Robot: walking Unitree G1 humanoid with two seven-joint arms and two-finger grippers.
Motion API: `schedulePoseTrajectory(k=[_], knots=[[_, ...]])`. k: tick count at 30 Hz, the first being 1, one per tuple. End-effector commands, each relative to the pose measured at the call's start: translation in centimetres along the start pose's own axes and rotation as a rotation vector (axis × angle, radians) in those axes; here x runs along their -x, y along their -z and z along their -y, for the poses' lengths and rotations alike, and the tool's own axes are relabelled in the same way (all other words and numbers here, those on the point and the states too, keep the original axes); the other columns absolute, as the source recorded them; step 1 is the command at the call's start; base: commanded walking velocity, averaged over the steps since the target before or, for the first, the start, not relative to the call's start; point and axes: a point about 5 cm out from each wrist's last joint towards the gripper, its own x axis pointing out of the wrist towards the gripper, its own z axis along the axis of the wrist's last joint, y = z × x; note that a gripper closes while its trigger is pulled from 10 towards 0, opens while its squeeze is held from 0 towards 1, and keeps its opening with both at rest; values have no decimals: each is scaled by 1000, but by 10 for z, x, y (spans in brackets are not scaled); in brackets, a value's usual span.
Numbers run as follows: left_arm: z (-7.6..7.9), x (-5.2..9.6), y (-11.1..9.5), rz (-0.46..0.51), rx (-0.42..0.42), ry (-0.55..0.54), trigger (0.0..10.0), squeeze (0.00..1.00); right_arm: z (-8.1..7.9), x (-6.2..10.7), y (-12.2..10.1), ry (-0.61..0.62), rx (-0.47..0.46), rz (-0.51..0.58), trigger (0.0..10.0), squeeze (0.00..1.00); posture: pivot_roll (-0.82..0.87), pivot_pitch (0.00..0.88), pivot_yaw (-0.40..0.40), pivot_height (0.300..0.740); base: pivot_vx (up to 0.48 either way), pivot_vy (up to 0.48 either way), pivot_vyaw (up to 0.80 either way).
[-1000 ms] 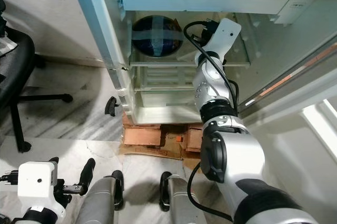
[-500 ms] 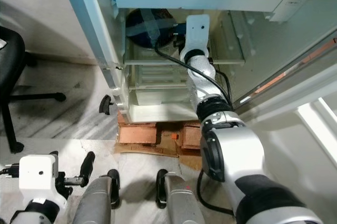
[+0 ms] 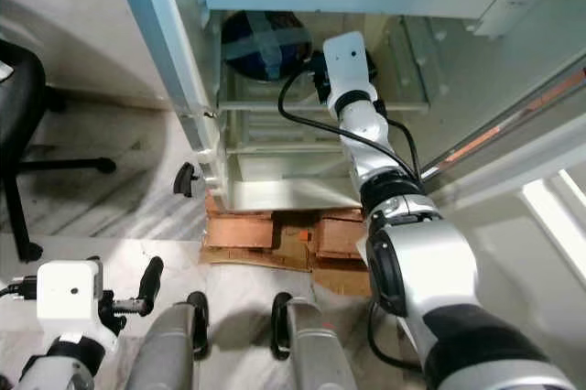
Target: Restocking fridge
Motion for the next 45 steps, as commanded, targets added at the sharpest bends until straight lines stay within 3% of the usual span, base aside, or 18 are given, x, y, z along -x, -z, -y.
schedulePoseTrajectory(k=[1,9,23,35,38,41,45], knots=[[-1,0,8,-38,-9,-6,10000,0,2,8,20,-7,25,-66,10000,1000,304,331,-112,740,0,0,0],[-3,-9,6,-16,-22,-6,10000,0,14,5,7,48,157,24,10000,1000,306,302,-112,740,0,0,0],[-3,-27,3,28,-31,-6,10000,0,35,1,-10,99,231,104,10000,1000,286,239,-114,740,0,0,0],[-2,-44,-2,77,-40,4,10000,0,50,0,-14,133,68,103,10000,1000,272,195,-109,740,0,0,0],[-3,-47,-3,89,-45,3,10000,0,50,-1,-16,123,-7,117,10000,1000,269,186,-106,740,0,0,0],[-4,-50,-5,102,-48,1,10000,0,42,-1,-14,46,-129,107,10000,1000,263,173,-105,740,0,0,0],[-4,-54,-6,124,-42,-5,10000,0,22,5,-2,-126,-189,92,10000,1000,257,159,-108,740,0,0,0]])
